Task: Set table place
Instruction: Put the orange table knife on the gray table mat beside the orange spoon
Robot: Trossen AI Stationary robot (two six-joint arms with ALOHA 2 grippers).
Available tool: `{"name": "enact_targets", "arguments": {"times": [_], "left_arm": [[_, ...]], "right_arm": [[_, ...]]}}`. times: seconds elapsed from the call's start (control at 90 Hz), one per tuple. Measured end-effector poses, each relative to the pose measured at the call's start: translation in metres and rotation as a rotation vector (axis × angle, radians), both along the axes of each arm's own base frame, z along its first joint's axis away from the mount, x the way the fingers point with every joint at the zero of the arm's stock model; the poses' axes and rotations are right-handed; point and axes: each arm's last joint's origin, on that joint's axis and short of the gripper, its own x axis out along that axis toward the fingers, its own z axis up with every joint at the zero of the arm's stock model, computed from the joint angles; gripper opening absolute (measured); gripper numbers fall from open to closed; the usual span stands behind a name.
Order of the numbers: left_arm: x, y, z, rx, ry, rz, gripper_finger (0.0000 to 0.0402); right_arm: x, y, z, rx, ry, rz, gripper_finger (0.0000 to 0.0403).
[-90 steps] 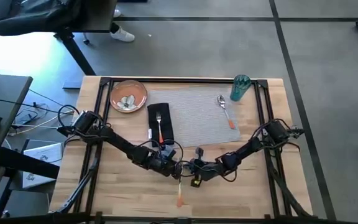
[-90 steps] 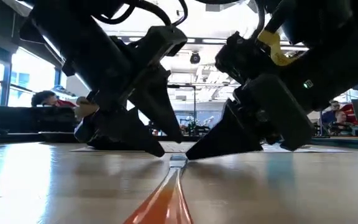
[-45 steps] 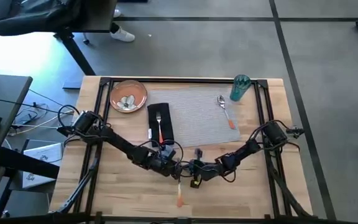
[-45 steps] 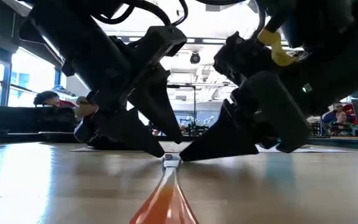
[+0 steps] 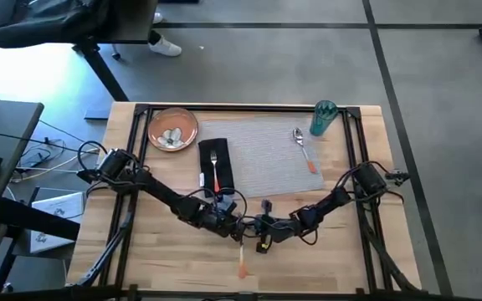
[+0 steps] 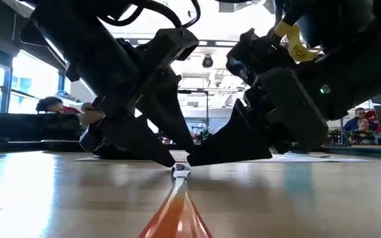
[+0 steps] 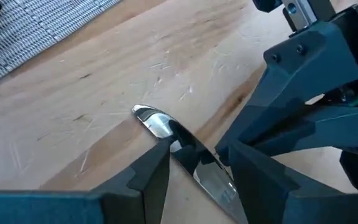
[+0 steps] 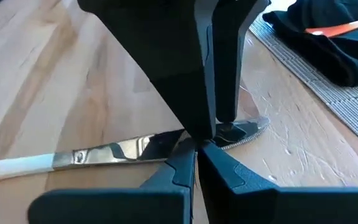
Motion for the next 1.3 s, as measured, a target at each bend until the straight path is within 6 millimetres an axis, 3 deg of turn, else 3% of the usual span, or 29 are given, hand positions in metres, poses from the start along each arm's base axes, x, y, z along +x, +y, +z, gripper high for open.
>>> {"name": "enact_targets", "arguments": {"times": [0.233, 0.678, 1.011, 1.3], "left_arm": [[0.000, 0.000, 0.000, -0.004, 0.001, 0.000, 0.0146], [-0.006, -0.004, 0.004, -0.118, 0.065, -0.042, 0.0146], [-0.002, -0.007, -0.014, -0.158, 0.062, 0.036, 0.0146], [-0.001, -0.008, -0.016, -0.154, 0.052, 0.039, 0.0146]], "right_arm": [[0.002, -0.002, -0.012, 0.045, 0.000, -0.014, 0.0000], [0.001, -0.001, -0.014, 0.040, 0.011, -0.012, 0.0000], [0.003, 0.000, -0.013, 0.028, -0.001, -0.009, 0.0000], [0.006, 0.004, -0.011, -0.006, 0.004, -0.001, 0.0000]]}}
